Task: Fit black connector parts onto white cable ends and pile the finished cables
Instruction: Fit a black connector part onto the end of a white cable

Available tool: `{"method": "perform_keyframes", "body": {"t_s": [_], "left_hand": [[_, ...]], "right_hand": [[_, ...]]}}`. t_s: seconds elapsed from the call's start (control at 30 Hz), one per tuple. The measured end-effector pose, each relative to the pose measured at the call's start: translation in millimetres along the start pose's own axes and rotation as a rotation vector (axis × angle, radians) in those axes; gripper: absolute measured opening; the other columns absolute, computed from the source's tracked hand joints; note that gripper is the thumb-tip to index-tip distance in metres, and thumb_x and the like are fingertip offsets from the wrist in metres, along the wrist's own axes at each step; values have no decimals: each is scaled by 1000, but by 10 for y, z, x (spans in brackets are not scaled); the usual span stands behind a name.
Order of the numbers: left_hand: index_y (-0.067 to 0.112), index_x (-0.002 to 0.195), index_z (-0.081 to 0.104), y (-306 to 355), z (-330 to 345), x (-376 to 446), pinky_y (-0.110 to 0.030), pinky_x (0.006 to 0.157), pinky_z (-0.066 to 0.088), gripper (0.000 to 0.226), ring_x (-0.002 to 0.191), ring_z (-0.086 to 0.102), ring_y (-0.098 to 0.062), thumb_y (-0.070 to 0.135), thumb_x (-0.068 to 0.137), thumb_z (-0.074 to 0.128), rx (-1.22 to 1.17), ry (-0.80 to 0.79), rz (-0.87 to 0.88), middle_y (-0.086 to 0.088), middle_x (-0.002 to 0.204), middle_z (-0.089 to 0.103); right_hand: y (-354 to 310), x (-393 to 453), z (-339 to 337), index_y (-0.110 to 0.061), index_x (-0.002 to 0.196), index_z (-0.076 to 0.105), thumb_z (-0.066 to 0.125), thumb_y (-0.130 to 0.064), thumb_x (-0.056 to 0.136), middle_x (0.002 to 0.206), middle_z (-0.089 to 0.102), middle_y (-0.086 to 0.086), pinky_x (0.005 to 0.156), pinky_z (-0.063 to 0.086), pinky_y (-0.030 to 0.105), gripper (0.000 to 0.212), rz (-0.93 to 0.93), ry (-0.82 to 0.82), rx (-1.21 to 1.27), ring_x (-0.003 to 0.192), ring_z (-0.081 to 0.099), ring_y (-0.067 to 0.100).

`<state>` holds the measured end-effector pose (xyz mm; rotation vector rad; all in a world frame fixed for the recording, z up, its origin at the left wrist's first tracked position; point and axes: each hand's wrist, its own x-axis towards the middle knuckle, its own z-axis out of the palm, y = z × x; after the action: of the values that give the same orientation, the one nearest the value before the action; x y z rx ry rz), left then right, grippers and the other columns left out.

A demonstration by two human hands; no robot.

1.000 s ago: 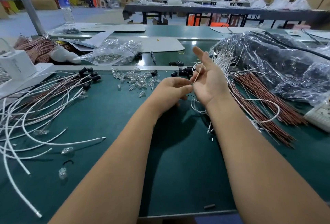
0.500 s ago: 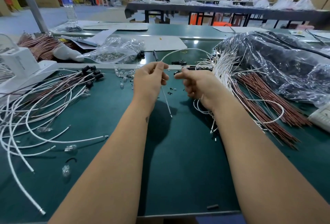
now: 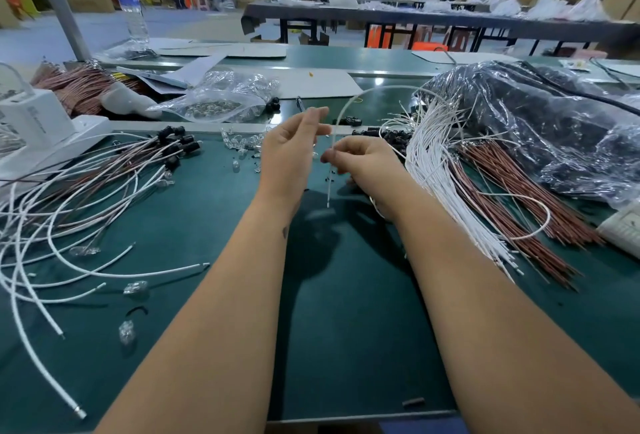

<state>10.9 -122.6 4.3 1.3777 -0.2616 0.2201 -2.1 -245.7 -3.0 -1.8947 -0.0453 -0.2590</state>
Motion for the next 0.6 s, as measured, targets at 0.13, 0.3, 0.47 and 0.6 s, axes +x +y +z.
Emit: {"method": "perform_keyframes", "body": {"t_s": [0.13, 0.3, 0.47, 0.6], "left_hand": [[18, 88, 72, -46, -84, 45, -16, 62, 44, 27, 68, 57, -2, 22, 97, 47, -10, 193, -64, 4, 78, 68], [17, 72, 69, -72, -86, 75, -11, 51, 41, 31, 61, 55, -4, 14, 94, 47, 1, 207, -74, 3, 70, 67], [12, 71, 69, -117, -90, 96, -14, 55, 44, 30, 61, 55, -8, 8, 91, 46, 47, 160, -86, -1, 69, 66], [14, 68, 67, -93, -120, 90, -13, 47, 39, 31, 52, 52, -5, 10, 91, 47, 35, 166, -108, 3, 61, 63]], "right_hand": [[79, 203, -40, -30, 67, 66, 67, -31, 87, 89, 66, 0, 94, 45, 42, 19, 37, 230, -193, 107, 54, 28], [114, 404, -160, -35, 93, 69, 52, -34, 91, 133, 51, 4, 105, 34, 40, 17, 261, 102, -727, 123, 40, 33], [125, 355, -126, -13, 65, 55, 52, -13, 90, 87, 61, 12, 73, 47, 33, 25, 190, 227, -770, 88, 55, 33], [67, 245, -53, 6, 69, 61, 59, -11, 91, 64, 54, 18, 62, 41, 37, 28, 94, 324, -372, 64, 46, 21]]}}
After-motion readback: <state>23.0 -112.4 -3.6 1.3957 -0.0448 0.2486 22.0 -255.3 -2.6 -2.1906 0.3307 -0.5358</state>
